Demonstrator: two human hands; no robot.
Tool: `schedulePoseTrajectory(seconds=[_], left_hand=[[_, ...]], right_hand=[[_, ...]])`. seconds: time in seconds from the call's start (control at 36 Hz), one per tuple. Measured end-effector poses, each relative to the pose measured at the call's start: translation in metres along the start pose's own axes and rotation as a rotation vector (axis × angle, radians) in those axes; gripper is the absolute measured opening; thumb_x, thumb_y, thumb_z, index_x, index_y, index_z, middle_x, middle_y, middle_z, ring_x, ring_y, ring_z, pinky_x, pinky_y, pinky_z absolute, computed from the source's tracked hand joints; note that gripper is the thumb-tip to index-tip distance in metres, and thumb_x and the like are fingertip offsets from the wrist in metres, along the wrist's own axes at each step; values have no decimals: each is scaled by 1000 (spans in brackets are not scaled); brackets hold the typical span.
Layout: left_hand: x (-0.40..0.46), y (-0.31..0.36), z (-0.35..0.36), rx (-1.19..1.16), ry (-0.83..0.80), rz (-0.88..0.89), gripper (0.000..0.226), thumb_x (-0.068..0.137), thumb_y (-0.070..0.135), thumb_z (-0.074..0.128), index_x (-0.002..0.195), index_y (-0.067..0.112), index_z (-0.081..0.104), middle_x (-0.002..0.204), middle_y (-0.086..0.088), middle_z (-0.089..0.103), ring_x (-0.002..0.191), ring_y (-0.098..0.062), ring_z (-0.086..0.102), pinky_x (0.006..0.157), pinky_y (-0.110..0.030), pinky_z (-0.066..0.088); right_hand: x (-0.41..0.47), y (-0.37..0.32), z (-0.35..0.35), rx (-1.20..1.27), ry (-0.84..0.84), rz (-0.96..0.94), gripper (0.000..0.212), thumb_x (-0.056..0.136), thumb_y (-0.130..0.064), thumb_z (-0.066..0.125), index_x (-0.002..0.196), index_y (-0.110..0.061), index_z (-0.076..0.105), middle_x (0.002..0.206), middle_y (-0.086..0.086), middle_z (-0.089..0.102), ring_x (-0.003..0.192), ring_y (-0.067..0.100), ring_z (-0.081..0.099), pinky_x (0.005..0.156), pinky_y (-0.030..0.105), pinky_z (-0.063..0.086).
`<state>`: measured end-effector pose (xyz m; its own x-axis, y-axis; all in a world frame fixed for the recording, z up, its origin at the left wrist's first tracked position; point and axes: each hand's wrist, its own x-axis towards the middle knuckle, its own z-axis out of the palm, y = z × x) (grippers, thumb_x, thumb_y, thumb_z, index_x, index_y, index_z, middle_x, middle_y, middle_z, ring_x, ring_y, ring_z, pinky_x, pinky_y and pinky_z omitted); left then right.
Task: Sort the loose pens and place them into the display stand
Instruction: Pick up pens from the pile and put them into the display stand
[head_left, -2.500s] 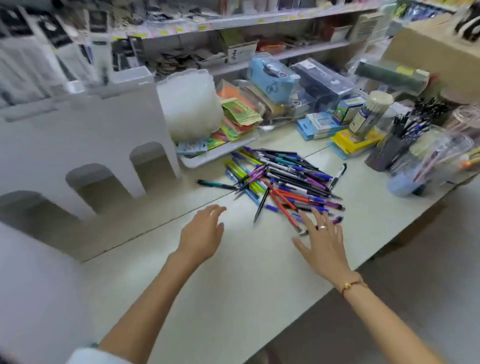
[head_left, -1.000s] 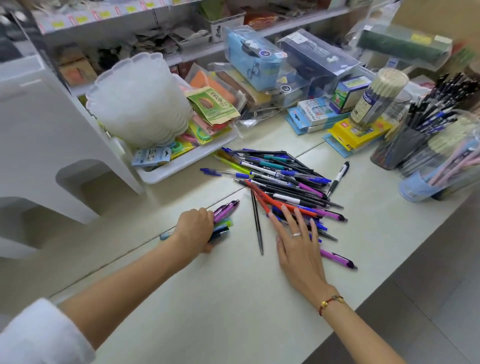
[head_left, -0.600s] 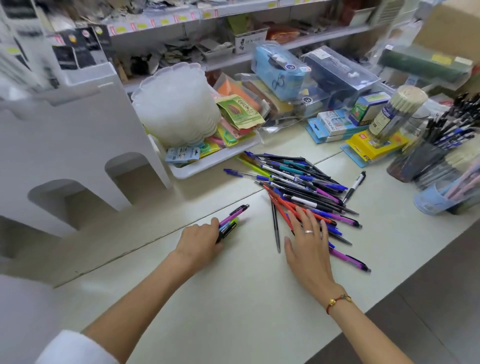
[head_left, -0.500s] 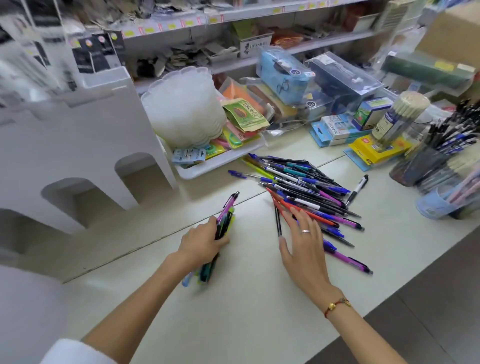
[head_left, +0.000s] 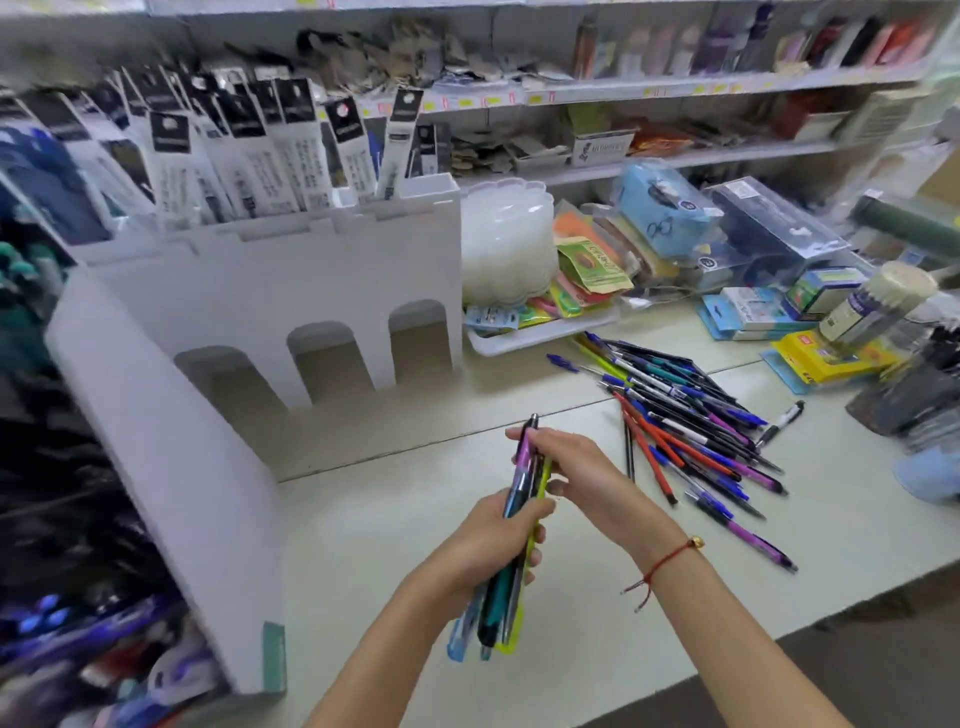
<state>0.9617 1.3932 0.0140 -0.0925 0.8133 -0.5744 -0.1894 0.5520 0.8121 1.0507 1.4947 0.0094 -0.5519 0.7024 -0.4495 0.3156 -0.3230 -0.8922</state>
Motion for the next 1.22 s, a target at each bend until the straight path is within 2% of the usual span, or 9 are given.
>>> schedulePoseTrajectory(seconds=[0.14, 0.25, 0.33, 0.5, 0.67, 0.75, 0.83, 1.0, 1.22], left_hand=[[-38, -14, -19, 97, 10, 58, 14, 94, 32, 57, 96, 18, 54, 73, 2, 50, 50, -6, 48, 48, -18, 43], [-79, -23, -55, 210, -107, 85, 12, 94, 30, 56, 96, 18, 55, 75, 3, 51, 53, -7, 49, 52, -19, 43], [-112, -33, -84, 262, -180, 128, 8, 94, 26, 57, 94, 18, 56, 73, 5, 50, 52, -6, 48, 51, -19, 42], [-176, -53, -141, 208, -202, 199, 21, 94, 26, 56, 111, 14, 57, 75, 7, 50, 52, -6, 48, 52, -22, 42], [-233, -60, -200, 102, -184, 184, 21, 98, 19, 49, 80, 10, 52, 59, 4, 51, 42, -8, 44, 42, -21, 38], [-255, -65, -231, -19, -90, 193, 17, 98, 15, 48, 87, 8, 59, 59, 0, 49, 42, -9, 42, 38, -19, 35], [-271, -75, -255, -227, 40, 216, 10, 96, 20, 54, 95, 10, 59, 66, -2, 49, 43, -9, 41, 39, -20, 33], [-294, -99, -280, -387, 253, 289, 19, 94, 29, 57, 89, 11, 54, 56, 3, 45, 47, -13, 43, 44, -24, 38], [-322, -110, -304, -807, 558, 421, 18, 97, 28, 54, 85, 15, 51, 56, 3, 44, 44, -9, 43, 43, -23, 41]], right_hand=[[-28, -2, 25, 53, -80, -10, 23, 96, -27, 55, 103, -17, 74, 85, 1, 65, 87, 21, 54, 82, 34, 40], [-64, -11, 44, -55, -165, -14, 29, 91, -32, 60, 112, -15, 70, 91, 0, 68, 80, 13, 54, 66, 20, 42], [-93, -19, 68, -163, -206, -56, 29, 90, -29, 62, 112, -11, 70, 93, 3, 68, 77, 8, 58, 65, 17, 47], [-135, -17, 145, -123, -52, -185, 23, 91, -22, 60, 107, -9, 70, 89, 3, 72, 77, 10, 61, 71, 16, 49], [-161, -14, 207, 133, 153, -234, 16, 93, -13, 57, 100, -6, 70, 74, 0, 64, 61, 6, 58, 68, 13, 51], [-175, -22, 226, 288, 279, -273, 10, 86, -14, 63, 88, -10, 71, 71, -1, 65, 57, 4, 60, 63, 11, 51], [-190, -33, 247, 360, 291, -314, 19, 60, -28, 74, 73, -14, 77, 68, -1, 68, 56, 5, 63, 59, 12, 52], [-202, -40, 290, 179, 309, -432, 13, 83, -16, 64, 88, -7, 72, 72, 3, 69, 67, 10, 64, 70, 16, 54], [-196, -28, 336, 347, 567, -481, 10, 90, -15, 63, 91, -10, 72, 71, -2, 68, 63, 6, 62, 67, 14, 53]])
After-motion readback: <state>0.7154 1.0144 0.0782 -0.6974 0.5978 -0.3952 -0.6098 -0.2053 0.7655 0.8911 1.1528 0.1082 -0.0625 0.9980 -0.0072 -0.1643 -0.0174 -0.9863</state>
